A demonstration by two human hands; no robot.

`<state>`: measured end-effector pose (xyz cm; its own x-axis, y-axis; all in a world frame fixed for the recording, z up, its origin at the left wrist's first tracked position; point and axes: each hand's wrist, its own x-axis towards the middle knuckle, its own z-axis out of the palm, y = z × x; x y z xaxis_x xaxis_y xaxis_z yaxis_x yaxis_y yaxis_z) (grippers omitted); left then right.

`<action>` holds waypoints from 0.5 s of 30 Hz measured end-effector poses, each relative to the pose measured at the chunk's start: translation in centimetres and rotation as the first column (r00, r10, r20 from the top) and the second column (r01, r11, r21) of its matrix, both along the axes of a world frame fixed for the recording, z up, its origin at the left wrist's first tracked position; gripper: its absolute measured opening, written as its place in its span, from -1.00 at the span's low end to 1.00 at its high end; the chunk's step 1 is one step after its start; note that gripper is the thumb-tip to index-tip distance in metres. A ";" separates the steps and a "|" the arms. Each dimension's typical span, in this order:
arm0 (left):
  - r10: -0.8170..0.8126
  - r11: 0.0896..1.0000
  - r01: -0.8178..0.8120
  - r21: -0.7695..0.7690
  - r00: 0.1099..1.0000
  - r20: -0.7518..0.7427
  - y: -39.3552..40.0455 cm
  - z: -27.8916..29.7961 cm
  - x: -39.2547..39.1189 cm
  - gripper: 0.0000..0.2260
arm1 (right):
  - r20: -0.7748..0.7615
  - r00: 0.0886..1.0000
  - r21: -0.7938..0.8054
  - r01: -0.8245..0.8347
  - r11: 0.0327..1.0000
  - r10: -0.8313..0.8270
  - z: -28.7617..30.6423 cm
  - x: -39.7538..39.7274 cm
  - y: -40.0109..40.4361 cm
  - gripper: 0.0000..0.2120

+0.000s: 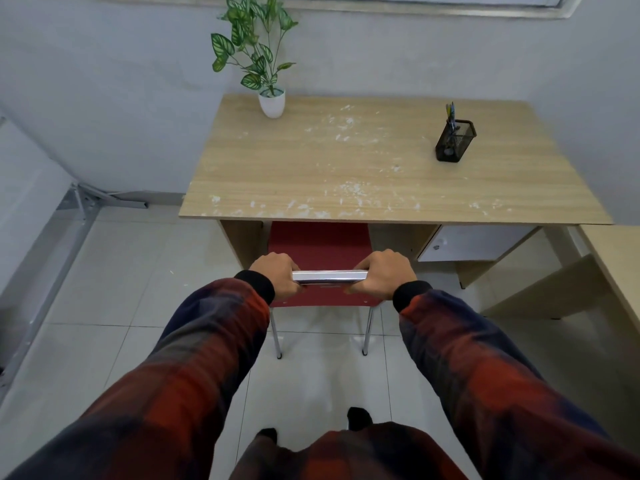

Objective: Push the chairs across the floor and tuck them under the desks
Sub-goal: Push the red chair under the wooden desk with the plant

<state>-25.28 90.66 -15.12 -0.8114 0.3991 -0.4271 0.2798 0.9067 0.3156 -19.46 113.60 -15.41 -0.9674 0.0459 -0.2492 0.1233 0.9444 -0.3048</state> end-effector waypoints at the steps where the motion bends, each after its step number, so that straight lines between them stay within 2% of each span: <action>1: -0.002 1.000 0.002 0.000 1.000 0.003 -0.2 -0.1 0.1 -0.70 | 0.003 1.000 0.004 -0.001 1.000 0.001 0.0 0.1 -0.2 -0.52; 10: -0.032 0.999 0.032 0.021 0.999 -0.001 -1.2 -0.5 0.4 -0.71 | 0.021 0.999 0.006 0.025 1.000 -0.025 -0.1 1.2 -1.2 -0.51; 15: -0.021 0.999 0.022 0.038 0.999 -0.039 -1.5 -0.9 0.9 -0.72 | 0.007 0.999 -0.003 0.045 0.999 -0.045 -0.2 2.0 -1.3 -0.59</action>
<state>-24.40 89.20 -16.07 -0.8179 0.4322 -0.3798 0.3119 0.8877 0.3386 -17.44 112.29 -15.57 -0.9626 0.0886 -0.2561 0.1679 0.9368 -0.3070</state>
